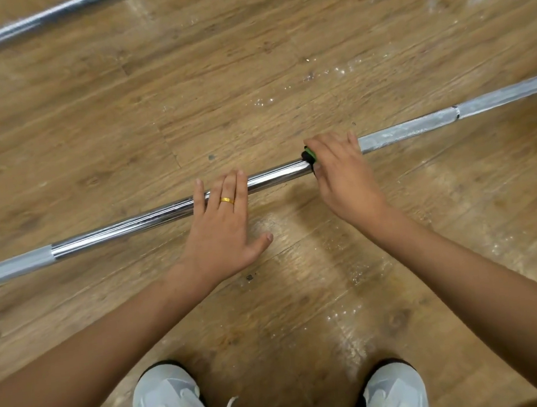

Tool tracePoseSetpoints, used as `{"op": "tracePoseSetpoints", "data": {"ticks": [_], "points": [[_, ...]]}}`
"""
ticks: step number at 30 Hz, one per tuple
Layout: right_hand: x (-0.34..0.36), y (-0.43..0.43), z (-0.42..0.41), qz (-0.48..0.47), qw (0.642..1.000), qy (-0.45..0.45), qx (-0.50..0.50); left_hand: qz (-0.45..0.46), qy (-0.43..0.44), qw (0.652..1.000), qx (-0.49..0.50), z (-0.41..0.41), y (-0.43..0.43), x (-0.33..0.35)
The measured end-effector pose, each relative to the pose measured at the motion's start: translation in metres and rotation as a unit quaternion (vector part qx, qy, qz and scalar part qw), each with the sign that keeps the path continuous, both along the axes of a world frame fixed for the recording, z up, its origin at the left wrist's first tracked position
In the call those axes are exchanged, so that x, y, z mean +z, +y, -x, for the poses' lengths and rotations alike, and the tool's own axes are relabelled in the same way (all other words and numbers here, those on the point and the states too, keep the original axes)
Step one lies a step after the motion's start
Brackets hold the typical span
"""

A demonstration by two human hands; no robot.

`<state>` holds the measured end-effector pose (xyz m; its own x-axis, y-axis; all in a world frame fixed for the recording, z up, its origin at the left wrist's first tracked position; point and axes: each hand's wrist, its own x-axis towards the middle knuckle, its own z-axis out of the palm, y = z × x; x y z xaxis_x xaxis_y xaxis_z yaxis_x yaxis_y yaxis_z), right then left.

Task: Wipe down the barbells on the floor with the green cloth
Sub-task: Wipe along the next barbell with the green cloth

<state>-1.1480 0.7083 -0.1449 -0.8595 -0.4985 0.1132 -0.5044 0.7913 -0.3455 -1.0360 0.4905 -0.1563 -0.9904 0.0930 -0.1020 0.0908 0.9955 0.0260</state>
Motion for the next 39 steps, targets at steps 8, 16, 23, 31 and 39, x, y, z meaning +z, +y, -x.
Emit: {"op": "tracePoseSetpoints", "data": {"ticks": [8,16,23,31,39], "points": [[-0.004,-0.005,-0.022,0.017,1.000,-0.011,0.012,-0.002,-0.002,1.000,0.006,-0.015,0.012,-0.002],[-0.002,-0.008,-0.046,0.027,0.999,-0.033,0.007,-0.031,-0.011,0.999,-0.012,-0.038,0.023,0.003],[0.004,0.015,-0.050,0.003,0.999,-0.040,-0.031,-0.045,-0.019,0.998,-0.026,-0.059,0.031,0.003],[0.002,0.025,-0.071,-0.003,0.998,-0.052,-0.021,-0.065,-0.044,0.996,-0.038,-0.080,0.037,0.007],[0.000,0.008,-0.098,0.028,0.998,-0.060,-0.009,-0.064,-0.053,0.996,-0.021,-0.089,0.051,0.016]]}}
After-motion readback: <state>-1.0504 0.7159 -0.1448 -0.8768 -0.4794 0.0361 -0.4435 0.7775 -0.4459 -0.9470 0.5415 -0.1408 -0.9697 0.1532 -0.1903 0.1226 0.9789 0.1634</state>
